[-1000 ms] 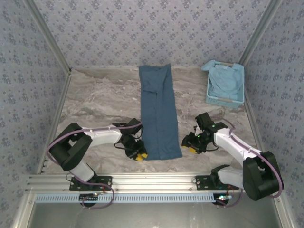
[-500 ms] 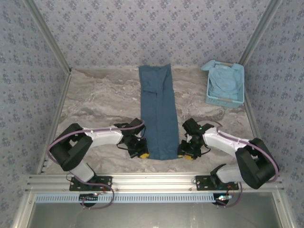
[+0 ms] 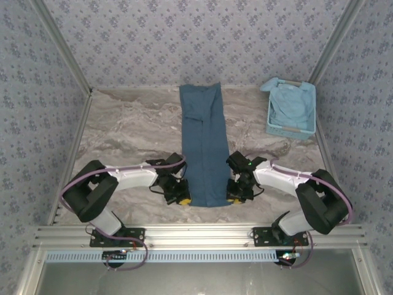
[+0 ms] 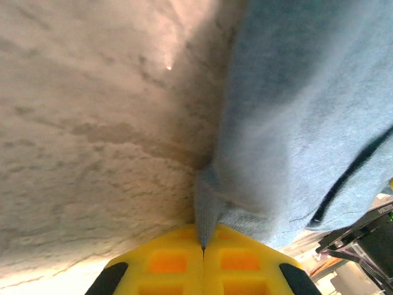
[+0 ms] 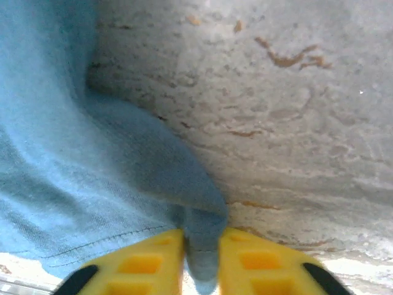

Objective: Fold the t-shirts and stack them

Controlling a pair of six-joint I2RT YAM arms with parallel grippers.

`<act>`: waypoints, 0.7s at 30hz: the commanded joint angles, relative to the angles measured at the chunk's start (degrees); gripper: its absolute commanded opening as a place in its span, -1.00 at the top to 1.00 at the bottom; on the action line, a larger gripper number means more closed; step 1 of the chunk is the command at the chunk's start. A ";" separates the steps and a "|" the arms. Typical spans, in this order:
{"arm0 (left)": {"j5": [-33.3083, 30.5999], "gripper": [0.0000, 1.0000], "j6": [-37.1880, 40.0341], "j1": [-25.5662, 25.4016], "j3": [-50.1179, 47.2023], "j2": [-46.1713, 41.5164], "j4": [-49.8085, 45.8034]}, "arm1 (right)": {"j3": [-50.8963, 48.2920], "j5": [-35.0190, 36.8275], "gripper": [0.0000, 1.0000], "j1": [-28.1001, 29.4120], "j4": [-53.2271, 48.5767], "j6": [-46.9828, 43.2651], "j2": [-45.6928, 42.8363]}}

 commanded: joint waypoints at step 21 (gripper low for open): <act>-0.66 1.00 4.82 2.22 -0.29 -18.24 -12.34 | 10.90 -5.73 1.00 4.99 -14.46 9.07 -10.48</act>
